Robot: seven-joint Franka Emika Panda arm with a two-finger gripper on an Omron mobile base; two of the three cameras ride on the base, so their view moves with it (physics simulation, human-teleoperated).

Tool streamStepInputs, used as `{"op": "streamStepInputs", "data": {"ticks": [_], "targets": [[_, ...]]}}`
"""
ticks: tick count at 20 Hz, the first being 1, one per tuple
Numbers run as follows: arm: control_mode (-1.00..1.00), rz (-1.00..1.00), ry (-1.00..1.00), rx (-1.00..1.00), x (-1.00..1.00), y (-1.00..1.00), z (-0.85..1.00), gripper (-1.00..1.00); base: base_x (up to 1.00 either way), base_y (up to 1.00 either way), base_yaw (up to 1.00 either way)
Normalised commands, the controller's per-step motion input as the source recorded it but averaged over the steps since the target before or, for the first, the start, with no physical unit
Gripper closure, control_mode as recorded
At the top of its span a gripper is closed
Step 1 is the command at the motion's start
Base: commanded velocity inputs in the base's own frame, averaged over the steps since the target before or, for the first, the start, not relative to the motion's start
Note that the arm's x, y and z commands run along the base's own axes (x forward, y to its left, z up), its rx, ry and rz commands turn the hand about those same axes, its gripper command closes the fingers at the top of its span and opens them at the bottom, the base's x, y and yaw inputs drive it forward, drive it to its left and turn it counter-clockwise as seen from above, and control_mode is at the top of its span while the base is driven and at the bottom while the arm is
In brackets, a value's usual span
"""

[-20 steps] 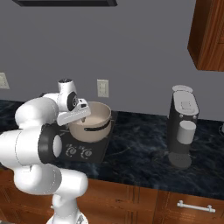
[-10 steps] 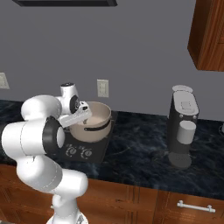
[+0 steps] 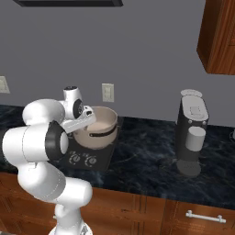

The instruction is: Move the pot and pan from the stove into the sink.

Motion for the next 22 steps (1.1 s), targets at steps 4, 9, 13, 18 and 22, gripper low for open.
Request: {"op": "streamStepInputs", "data": {"ticks": [4, 9, 13, 18, 22], "targets": [[-1.00, 0.00, 0.01, 0.00, 0.01, 0.01, 0.11, 1.00, 0.00, 0.00, 0.00], [-1.00, 0.01, 0.05, 0.00, 0.00, 0.00, 0.39, 1.00, 0.00, 0.00, 0.00], [-1.00, 0.05, 0.03, 0.00, -0.06, 0.01, 0.57, 1.00, 0.00, 0.00, 0.00], [-1.00, 0.09, 0.00, 0.00, -0.17, 0.05, 0.59, 1.00, 0.00, 0.00, 0.00], [-1.00, 0.10, 0.00, 0.00, -0.32, 0.11, 0.56, 1.00, 0.00, 0.00, 0.00]]}}
